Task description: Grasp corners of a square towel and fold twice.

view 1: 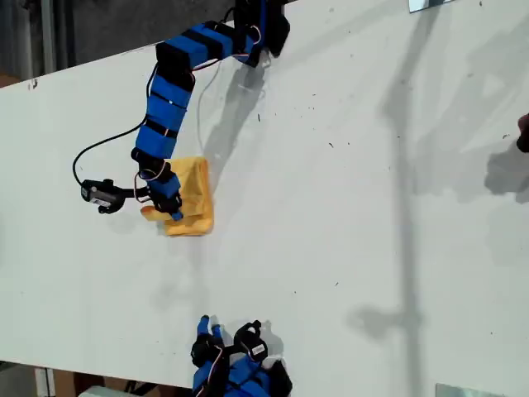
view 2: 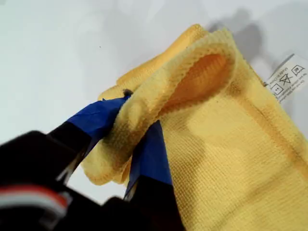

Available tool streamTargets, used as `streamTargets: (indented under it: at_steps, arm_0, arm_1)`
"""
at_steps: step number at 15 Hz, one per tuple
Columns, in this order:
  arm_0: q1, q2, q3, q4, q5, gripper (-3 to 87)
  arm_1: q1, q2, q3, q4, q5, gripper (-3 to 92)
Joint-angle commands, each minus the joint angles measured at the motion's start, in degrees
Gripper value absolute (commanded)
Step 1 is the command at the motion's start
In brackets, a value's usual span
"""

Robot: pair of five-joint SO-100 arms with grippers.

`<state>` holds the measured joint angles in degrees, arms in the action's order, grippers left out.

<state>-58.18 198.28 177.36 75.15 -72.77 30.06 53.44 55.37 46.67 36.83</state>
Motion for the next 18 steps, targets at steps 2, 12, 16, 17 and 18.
streamTargets:
  at_steps: [2, 12, 16, 17, 18]
  arm_0:
    - [-0.62, 0.26, 0.18, 0.53, -0.18, 14.6]
    - [-0.26, 0.26, 0.18, 0.53, 0.26, 14.5]
    - [0.44, 0.26, 0.00, 0.44, 0.00, 14.5]
    - [0.44, 0.26, 0.18, 0.44, -0.88, 14.5]
    - [-0.18, 0.26, 0.62, 0.44, 0.09, 14.3]
  arm_1:
    - [-0.09, 0.79, -4.92, -2.29, 0.88, 19.0]
    - [5.27, 46.85, 30.94, 1.41, 1.14, 44.0]
    - [6.24, 91.14, 81.83, -5.01, 10.46, 0.0]
    - [5.62, 104.85, 91.93, -3.87, 13.89, -0.1]
    - [4.13, 118.83, 99.40, 1.41, 18.11, -0.1]
